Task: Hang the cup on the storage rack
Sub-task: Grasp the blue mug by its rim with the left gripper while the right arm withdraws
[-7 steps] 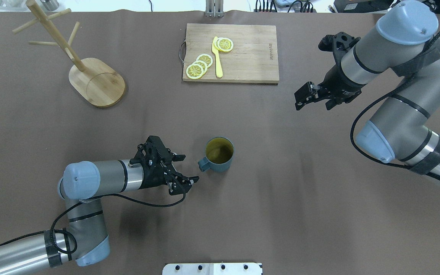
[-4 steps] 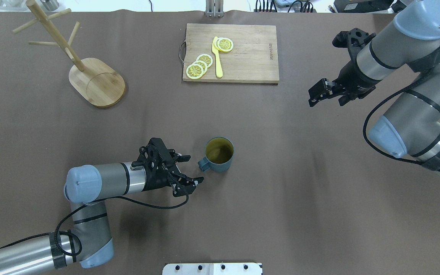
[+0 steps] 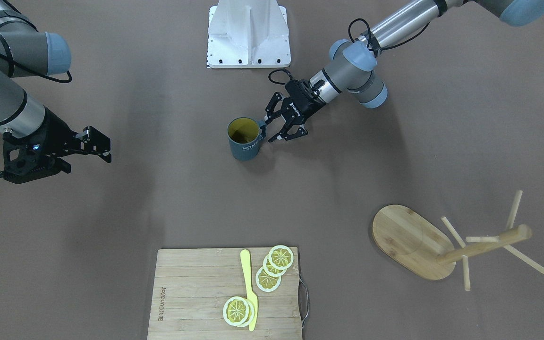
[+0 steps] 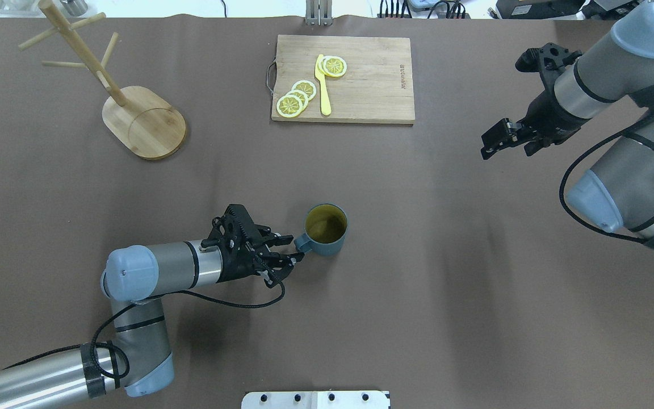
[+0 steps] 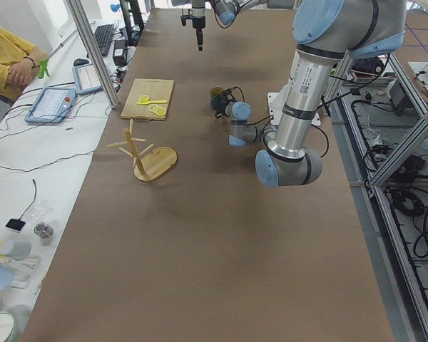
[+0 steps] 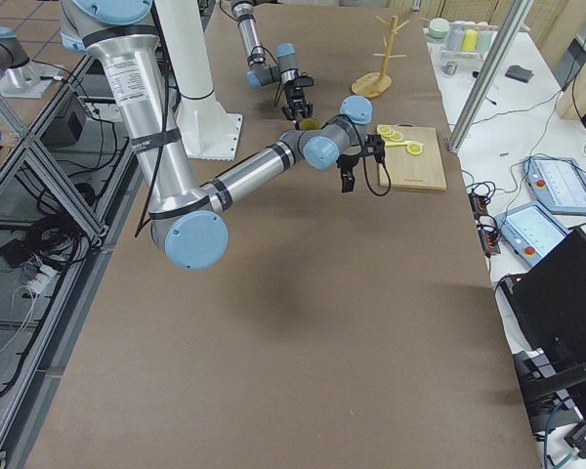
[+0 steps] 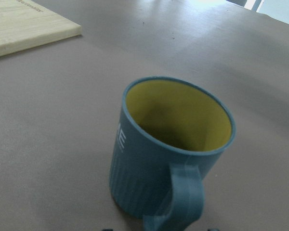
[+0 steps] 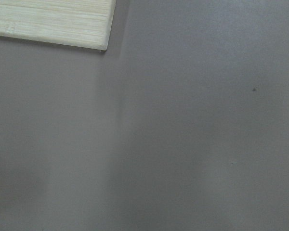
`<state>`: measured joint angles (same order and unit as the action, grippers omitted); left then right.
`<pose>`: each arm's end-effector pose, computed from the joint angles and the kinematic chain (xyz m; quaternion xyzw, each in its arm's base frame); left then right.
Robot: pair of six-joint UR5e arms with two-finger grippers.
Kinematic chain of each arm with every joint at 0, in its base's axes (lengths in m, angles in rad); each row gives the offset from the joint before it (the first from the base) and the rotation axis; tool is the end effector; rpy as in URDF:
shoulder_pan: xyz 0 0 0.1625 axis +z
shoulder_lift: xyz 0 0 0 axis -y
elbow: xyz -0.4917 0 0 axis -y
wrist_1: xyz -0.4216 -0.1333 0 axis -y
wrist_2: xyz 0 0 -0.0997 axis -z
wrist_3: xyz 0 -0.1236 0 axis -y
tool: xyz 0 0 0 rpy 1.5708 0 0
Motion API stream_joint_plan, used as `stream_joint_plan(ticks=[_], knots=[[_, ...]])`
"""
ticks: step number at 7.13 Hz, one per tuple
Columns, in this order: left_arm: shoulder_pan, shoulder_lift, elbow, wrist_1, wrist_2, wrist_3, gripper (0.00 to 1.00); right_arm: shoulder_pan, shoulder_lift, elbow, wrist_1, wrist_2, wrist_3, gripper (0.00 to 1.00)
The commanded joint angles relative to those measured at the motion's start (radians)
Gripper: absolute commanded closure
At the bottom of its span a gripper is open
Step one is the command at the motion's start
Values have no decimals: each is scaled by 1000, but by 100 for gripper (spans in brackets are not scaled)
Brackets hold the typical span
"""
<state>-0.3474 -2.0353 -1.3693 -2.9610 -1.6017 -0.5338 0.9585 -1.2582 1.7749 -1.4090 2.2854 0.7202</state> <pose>0.6539 -0.3745 0.3830 0.4614 0.5729 0.2396 0.6336 -0.3331 -0.5652 0.4322 0.0413 -0.4520 -0.0686 0.8884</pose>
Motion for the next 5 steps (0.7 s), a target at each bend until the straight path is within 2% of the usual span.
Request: stream_joint_plan(ticks=[1,2,4,5], knots=[[8,-11,3,0,26,-3,85,2,-13,3,4,0,-2,0],[13,-11,1,-3,25,-14,99,2,-15,5,4,0,-2,0],[24,4,-42,-4,25,-61,100,15,-21,12,2,2,-2,0],[4,32,-69,-6,20,-133,100,64,-56,23,4,43,-7,0]])
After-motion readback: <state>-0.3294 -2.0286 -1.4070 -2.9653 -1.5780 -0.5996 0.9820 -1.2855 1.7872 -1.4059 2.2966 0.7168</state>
